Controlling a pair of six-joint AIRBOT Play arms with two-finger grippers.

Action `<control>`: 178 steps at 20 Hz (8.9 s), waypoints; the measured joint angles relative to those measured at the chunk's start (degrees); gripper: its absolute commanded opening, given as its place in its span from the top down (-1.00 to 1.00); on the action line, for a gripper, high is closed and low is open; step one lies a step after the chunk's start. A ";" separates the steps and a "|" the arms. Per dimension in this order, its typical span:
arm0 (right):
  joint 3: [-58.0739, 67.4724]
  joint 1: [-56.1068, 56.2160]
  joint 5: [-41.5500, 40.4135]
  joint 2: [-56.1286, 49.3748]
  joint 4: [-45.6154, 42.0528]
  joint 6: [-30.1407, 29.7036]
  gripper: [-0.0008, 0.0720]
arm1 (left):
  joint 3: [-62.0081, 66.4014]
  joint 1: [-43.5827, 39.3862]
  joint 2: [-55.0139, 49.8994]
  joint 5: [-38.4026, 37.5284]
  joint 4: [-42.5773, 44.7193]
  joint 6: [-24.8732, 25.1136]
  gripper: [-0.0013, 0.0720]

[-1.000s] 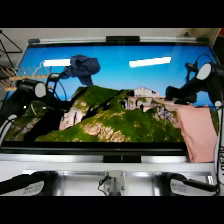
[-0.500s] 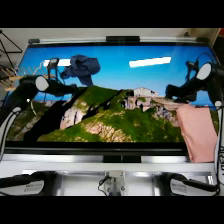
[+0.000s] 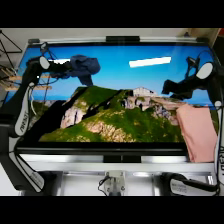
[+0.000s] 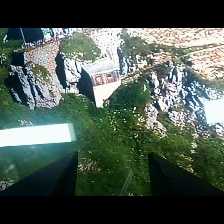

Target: Fold the shirts.

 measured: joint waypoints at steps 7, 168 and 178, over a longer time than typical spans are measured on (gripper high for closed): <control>0.00 0.00 -0.33 0.00 1.27 0.00 -0.54 | 3.21 0.57 -8.50 6.51 -4.48 -1.33 -0.87; -1.16 10.67 -11.41 49.22 6.21 0.17 0.79 | -12.96 8.04 71.71 -12.70 8.79 17.16 0.89; -2.36 10.58 -22.34 11.98 0.96 7.65 0.79 | -39.47 -1.60 53.99 14.56 -1.55 18.25 0.88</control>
